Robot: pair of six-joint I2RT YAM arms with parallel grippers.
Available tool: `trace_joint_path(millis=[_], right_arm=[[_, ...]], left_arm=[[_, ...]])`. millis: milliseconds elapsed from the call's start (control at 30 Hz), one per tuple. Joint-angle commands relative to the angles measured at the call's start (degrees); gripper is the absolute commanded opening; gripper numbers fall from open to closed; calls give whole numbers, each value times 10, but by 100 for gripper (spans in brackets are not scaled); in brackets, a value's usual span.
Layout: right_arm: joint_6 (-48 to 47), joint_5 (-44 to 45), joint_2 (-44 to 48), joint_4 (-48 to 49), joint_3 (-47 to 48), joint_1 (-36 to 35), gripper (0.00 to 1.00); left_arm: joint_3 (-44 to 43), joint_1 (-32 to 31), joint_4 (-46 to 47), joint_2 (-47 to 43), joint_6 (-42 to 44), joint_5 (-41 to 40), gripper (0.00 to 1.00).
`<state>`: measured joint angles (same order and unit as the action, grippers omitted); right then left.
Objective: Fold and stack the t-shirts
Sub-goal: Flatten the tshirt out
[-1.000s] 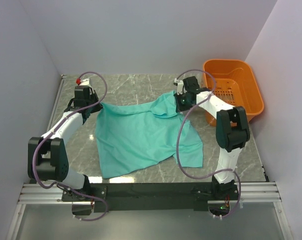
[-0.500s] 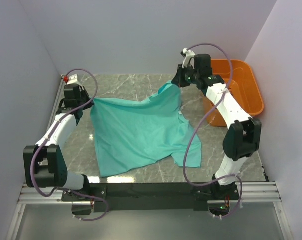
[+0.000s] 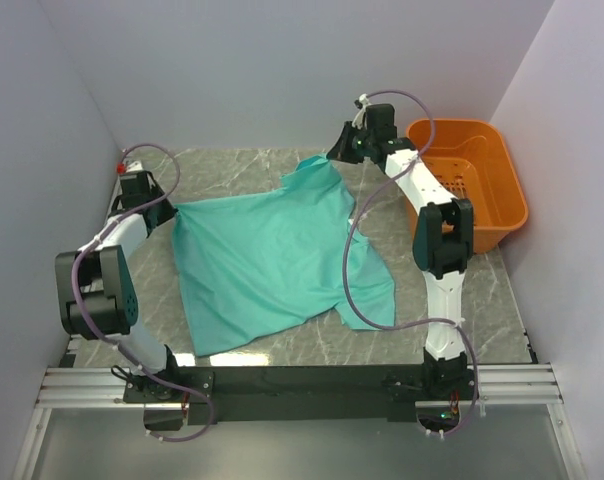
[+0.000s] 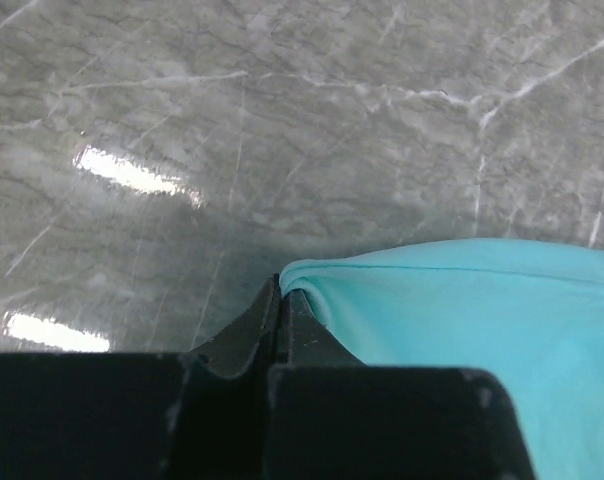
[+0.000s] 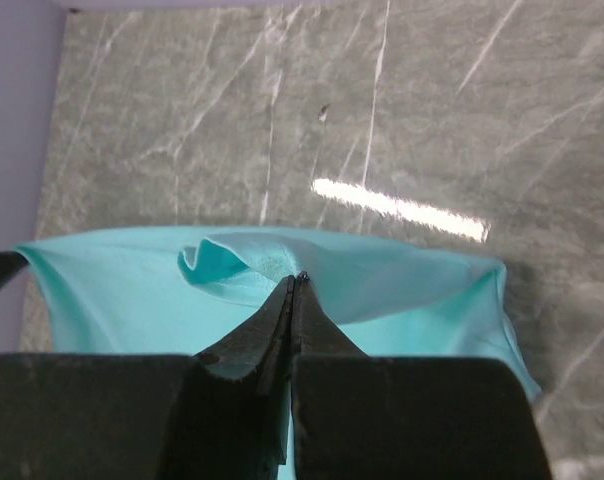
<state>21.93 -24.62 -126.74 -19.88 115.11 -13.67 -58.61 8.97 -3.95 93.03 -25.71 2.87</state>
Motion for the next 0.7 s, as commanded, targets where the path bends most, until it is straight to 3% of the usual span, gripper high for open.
trace_joint_path(millis=[0,133,200,233,267,333,400,500,600,633,667], right_arm=[[57,8,-30,36,62,2,0],[112,45,-83,50,128,-2,0],[123,79,-104,76,151,-8,1],[125,79,-112,104,156,-10,35],[123,81,-115,113,165,-10,54],[102,86,-116,113,174,-18,77],[94,51,-99,120,166,-15,81],[51,20,-61,108,130,-16,82],[-91,-130,35,57,73,-15,81],[-175,-227,59,16,25,-16,81],[-212,-249,85,-7,-5,-16,80]], left_arm=[[-50,0,25,19,-7,0,1],[-81,-3,23,50,5,-51,1],[-98,-6,13,68,8,-122,12],[-100,-8,16,70,9,-148,28],[-98,-12,23,66,13,-167,34],[-91,-15,34,47,14,-197,48],[-92,-15,29,33,13,-199,58],[-92,-16,10,-4,19,-187,59],[-60,-17,-13,-78,15,-133,60],[-49,-19,-23,-120,2,-92,66],[-39,-19,-44,-143,-5,-68,71]])
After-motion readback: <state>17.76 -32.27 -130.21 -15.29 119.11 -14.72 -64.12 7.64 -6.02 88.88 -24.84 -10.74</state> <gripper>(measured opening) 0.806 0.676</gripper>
